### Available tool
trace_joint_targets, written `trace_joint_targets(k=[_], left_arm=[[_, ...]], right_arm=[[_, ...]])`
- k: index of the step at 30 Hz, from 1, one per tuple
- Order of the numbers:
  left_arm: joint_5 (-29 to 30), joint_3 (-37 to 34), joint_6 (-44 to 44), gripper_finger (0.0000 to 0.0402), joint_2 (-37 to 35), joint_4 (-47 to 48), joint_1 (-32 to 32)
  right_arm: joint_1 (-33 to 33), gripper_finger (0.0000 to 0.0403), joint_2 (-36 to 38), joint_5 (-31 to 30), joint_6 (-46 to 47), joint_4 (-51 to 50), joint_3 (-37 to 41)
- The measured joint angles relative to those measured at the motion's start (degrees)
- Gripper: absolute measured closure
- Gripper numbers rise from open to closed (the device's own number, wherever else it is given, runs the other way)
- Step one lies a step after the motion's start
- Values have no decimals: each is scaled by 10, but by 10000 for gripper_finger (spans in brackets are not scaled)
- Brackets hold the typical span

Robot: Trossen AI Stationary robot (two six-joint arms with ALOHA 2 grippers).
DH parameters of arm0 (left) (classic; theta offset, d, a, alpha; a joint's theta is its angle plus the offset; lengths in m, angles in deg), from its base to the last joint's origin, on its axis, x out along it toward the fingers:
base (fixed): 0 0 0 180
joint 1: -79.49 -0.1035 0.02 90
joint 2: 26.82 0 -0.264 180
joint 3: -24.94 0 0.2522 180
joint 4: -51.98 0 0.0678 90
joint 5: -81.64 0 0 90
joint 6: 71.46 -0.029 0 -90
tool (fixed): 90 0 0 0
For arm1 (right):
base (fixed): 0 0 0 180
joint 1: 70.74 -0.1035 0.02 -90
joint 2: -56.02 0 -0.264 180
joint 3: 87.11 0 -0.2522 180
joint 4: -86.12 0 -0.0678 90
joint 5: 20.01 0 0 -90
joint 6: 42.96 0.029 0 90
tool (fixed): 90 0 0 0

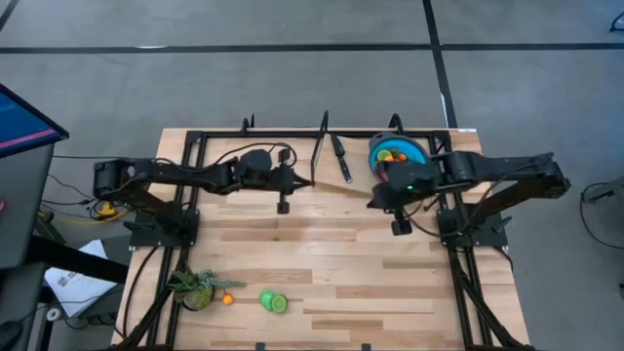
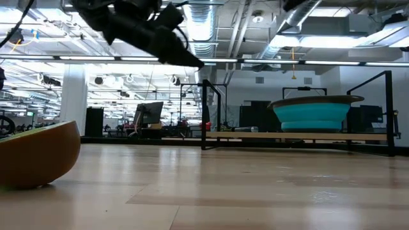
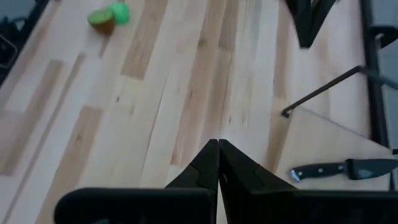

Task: Pick & Place Fruit
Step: Put the fruit stalk into the blue colander

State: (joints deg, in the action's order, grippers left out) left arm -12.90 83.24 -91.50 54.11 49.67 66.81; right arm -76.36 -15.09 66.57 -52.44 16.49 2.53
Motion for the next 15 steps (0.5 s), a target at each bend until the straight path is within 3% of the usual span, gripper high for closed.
trace_joint_targets(k=[15], left_arm=[[-37,265,-2,401,231,-54,-1]], right_arm=[[-30,403,36,-32,9,29,0]])
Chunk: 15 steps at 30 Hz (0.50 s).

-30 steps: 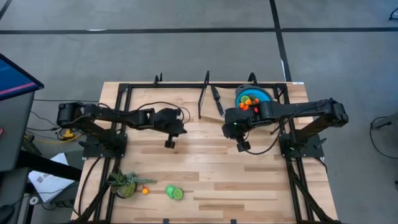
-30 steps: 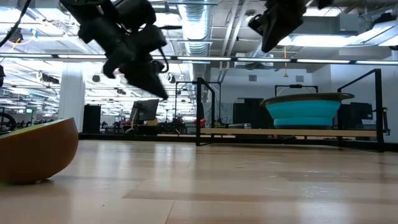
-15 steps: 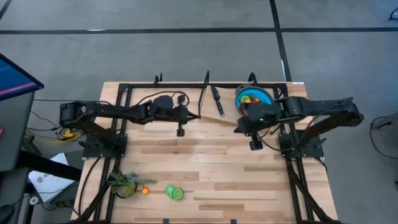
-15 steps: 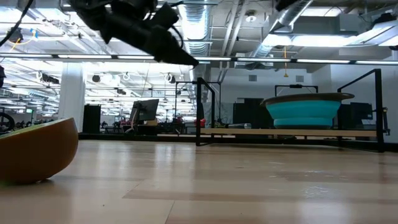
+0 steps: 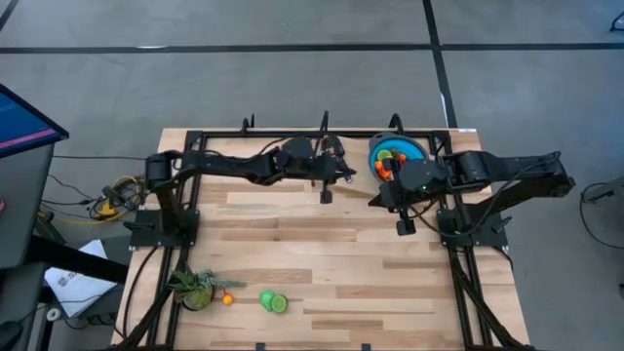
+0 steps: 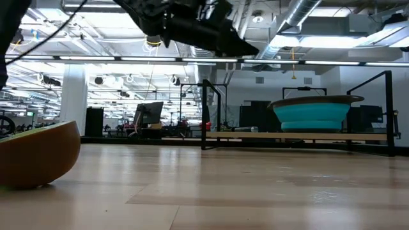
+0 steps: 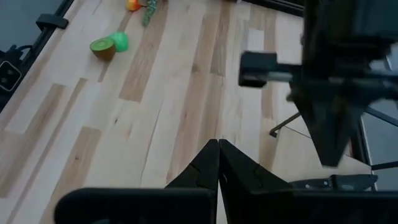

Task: Pick & Place Fruit
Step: Put the fruit stalk into the blue colander

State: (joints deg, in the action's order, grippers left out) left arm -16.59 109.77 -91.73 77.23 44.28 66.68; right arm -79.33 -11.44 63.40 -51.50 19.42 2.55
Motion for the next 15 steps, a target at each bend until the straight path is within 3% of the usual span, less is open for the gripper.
trace_joint_targets(k=[8,15], left_arm=[[-38,91,29,401,116,-88,-20],[-52,186,30,401,215,-100,-24]], right_arm=[[-14,403,0,0,0,15,0],[-20,403,0,1,3,26,0]])
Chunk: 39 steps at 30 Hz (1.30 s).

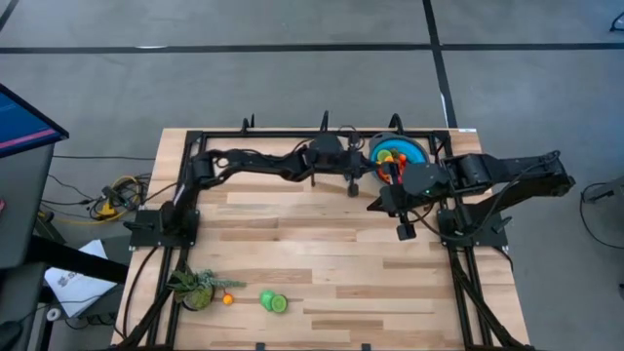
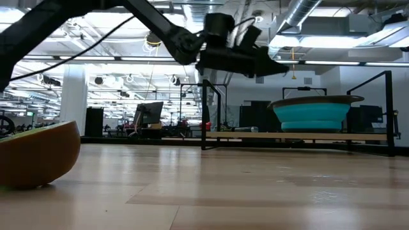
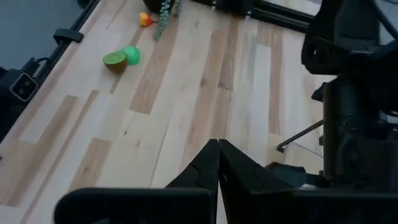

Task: Pick & Place Fruit
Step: Put the fruit stalk into the blue colander, then put the half brown kiwi into the blue colander

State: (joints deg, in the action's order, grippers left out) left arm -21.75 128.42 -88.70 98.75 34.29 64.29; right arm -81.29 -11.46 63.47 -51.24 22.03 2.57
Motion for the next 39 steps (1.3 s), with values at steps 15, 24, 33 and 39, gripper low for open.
trace_joint_targets(k=[15,24,33,39], left_arm=[[10,38,6,398,35,-19,-26],[1,38,-2,374,35,-26,-27],[26,38,-4,242,36,-36,-20],[27,20,-3,255,4,-34,-6]], right_arm=[[1,403,0,0,23,-2,0],[1,403,0,0,25,-2,0],[1,403,0,0,28,-2,0],[-11,403,0,0,37,-2,0]])
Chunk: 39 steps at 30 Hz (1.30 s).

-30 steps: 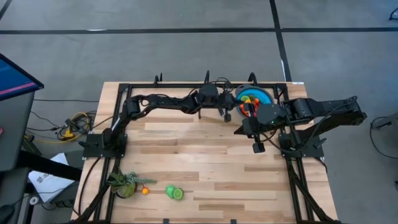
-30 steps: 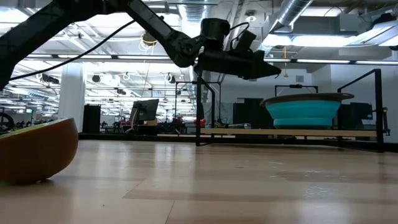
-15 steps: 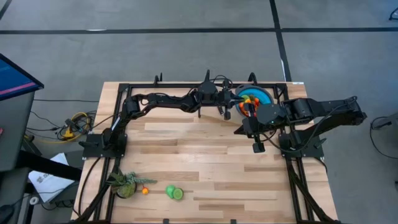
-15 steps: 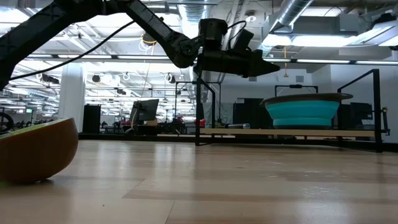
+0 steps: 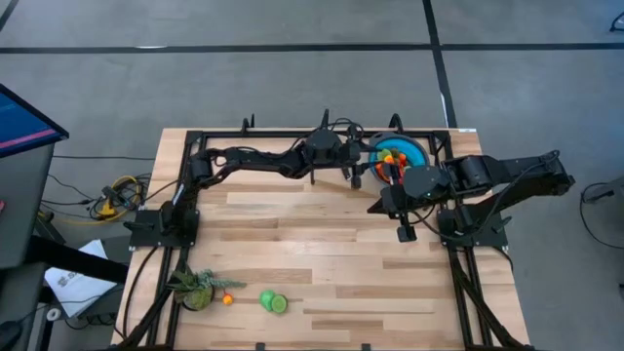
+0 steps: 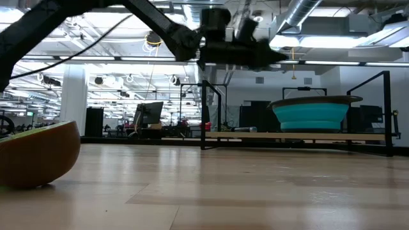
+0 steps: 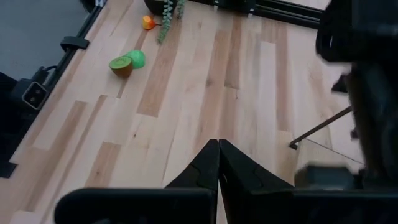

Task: Pick & Place Fruit
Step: Put the half brown kiwi into the blue colander

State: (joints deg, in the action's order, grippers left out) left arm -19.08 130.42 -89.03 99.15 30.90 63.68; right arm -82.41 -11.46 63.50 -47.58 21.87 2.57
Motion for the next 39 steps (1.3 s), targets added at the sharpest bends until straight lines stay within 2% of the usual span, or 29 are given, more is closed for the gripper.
trace_joint_targets(k=[4,7,9,13,17,23,26,29,33,39], left_arm=[[-2,-60,1,320,-61,13,14],[-2,-133,24,375,-127,37,26],[-4,-193,45,394,-183,38,38],[5,-322,51,396,-295,42,79],[34,-432,95,400,-415,77,130],[121,-550,181,401,-558,130,226],[141,-595,205,401,-618,130,268],[197,-630,212,401,-672,132,308],[237,-667,213,401,-726,132,343],[244,-706,227,401,-765,129,360]], right_arm=[[-19,403,0,0,15,-1,0],[-38,403,0,0,15,-1,0],[-49,403,0,0,16,-3,0],[-66,403,0,1,17,0,0],[-78,403,-4,1,17,7,0],[-82,403,-39,3,58,63,1],[-82,403,-76,2,62,105,0],[-82,397,-130,2,62,158,0],[-83,357,-197,3,62,220,0],[-98,248,-286,2,66,373,0]])
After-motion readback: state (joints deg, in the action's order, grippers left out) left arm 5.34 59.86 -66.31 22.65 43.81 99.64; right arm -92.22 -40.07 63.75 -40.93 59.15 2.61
